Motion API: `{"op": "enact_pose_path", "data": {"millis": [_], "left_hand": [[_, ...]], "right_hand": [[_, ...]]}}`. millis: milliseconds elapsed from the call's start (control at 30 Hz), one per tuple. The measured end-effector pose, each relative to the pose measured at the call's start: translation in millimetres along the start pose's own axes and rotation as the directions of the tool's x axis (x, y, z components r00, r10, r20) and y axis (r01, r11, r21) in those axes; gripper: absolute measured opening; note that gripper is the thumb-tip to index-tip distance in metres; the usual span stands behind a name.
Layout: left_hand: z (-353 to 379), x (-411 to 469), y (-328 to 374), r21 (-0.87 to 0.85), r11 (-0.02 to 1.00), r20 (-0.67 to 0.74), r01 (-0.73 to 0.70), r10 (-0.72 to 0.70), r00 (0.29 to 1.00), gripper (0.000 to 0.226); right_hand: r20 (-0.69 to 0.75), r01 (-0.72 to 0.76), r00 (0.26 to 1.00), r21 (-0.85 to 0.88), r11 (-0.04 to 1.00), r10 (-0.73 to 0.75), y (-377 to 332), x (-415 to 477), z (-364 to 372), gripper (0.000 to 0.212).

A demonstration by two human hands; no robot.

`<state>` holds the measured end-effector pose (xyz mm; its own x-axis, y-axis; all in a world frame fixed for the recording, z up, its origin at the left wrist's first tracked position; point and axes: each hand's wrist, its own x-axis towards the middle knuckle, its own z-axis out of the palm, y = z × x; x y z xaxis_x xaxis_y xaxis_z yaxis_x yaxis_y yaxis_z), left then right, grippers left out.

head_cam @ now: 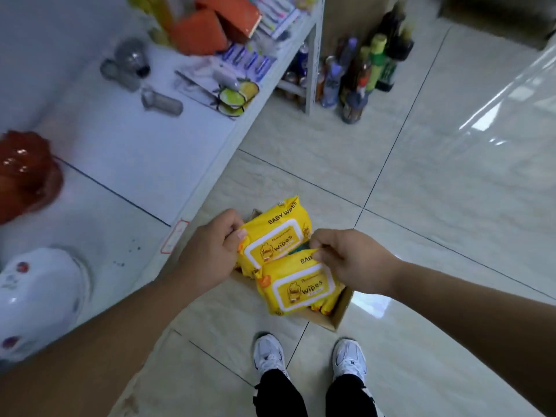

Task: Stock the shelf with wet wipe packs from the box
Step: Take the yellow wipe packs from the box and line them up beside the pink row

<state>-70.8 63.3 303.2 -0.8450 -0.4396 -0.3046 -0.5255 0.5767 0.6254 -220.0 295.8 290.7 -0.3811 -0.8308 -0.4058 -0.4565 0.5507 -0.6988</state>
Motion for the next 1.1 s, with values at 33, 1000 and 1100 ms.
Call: {"op": "enact_pose_path", "data": {"millis": [33, 1000, 1100], "left_hand": [[-22.8, -5.6, 17.9, 0.004, 1.000, 0.003, -0.009, 0.009, 1.000, 0.016], [-458.3, -311.0, 222.1, 0.041, 0.994, -0.446, 0.105, -0.076, 0.892, 0.019], [-474.5, -340.7, 198.1, 0.028, 0.993, -0.487, 0.118, -0.090, 0.869, 0.018]], "right_hand": [[-0.022, 0.009, 1.000, 0.001, 1.000, -0.009, -17.9, -10.9, -19.2, 0.011], [-0.012, 0.640, 0.767, -0.063, 0.766, -0.642, -488.0, -128.2, -231.1, 0.019], [0.021, 0.673, 0.739, -0.076, 0.736, -0.673, -521.3, -124.0, -209.1, 0.014]]}}
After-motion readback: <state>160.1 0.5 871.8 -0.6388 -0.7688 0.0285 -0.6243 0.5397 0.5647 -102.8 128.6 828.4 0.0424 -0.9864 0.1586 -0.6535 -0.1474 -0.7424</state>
